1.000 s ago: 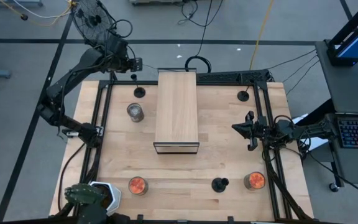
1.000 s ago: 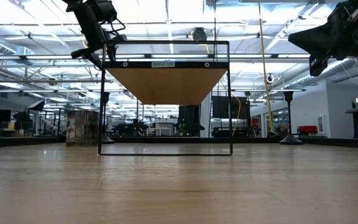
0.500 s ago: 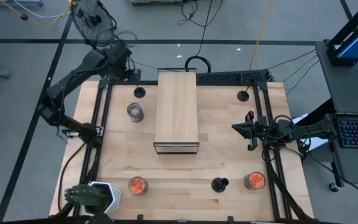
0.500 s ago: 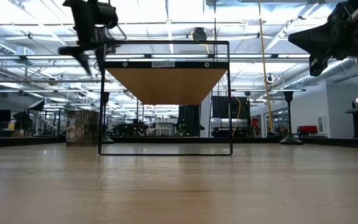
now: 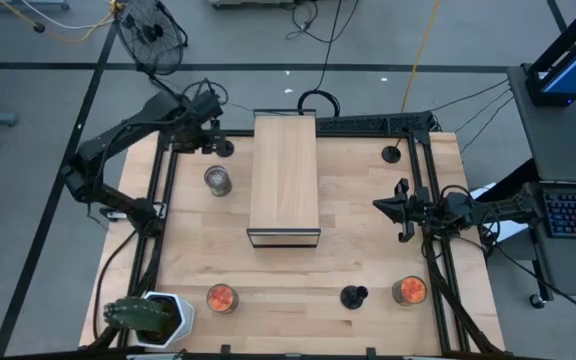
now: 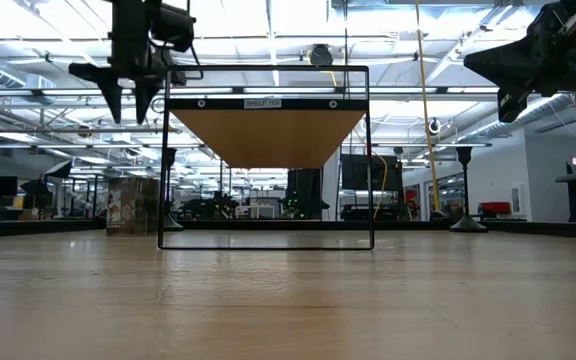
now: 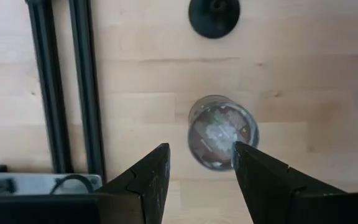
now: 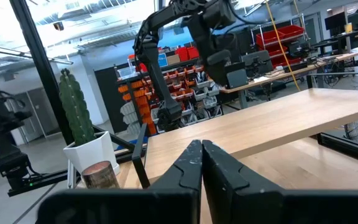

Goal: Pick & Place candle stick holders
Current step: Put the brown scented candle on the shelf

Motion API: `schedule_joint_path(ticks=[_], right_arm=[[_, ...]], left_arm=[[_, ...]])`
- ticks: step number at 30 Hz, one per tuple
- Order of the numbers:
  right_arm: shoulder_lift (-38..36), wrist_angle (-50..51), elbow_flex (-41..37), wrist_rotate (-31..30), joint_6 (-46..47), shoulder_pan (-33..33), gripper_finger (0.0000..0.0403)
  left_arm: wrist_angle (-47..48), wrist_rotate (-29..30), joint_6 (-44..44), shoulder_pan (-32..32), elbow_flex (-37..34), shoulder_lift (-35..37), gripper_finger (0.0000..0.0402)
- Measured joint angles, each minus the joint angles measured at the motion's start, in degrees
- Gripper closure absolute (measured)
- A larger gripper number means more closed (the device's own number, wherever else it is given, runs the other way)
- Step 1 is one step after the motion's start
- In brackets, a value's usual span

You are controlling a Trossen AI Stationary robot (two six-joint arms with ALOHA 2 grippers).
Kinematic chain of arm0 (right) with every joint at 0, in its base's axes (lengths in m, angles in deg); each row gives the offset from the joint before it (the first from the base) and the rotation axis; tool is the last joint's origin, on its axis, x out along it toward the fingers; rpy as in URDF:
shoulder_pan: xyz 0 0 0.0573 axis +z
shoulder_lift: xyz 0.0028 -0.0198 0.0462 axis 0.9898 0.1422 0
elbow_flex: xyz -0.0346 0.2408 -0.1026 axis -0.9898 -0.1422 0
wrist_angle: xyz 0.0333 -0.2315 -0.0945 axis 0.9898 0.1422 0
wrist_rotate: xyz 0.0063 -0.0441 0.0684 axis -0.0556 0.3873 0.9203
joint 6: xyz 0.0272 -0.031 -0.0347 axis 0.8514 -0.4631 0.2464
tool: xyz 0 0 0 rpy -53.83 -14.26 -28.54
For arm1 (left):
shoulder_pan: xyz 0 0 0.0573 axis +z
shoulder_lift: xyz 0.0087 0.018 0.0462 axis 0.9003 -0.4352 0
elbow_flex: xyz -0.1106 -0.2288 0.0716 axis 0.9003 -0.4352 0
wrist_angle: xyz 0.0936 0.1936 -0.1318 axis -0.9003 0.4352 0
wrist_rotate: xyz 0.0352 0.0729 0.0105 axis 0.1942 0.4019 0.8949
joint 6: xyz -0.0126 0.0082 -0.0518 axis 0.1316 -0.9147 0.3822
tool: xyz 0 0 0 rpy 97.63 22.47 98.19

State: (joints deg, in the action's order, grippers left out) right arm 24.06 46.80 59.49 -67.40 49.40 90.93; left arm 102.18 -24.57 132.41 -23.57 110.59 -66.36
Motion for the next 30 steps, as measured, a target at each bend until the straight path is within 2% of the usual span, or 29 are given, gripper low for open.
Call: schedule_joint_path(ticks=[5,10,14,23,30], right_arm=[[0.0,0.0,0.0,0.0,0.0,0.0,0.0399],[0.0,0.0,0.0,0.0,0.0,0.0,0.0399],[0.0,0.0,0.0,0.0,0.0,0.0,0.0399],[0.0,0.0,0.0,0.0,0.0,0.0,0.0399],[0.0,0.0,0.0,0.0,0.0,0.0,0.0399]], left_arm=[[-1.5,-1.1,3.5,-0.2,-7.2,0.0,0.022],[-7.8,-1.8,7.0,-0.2,-13.1,0.0,0.022],[-12.9,-2.0,8.6,-0.2,-15.5,0.0,0.022],[-15.5,-1.7,11.3,1.3,-20.0,0.0,0.022],[-22.7,-1.6,12.9,1.6,-24.3,0.0,0.022]])
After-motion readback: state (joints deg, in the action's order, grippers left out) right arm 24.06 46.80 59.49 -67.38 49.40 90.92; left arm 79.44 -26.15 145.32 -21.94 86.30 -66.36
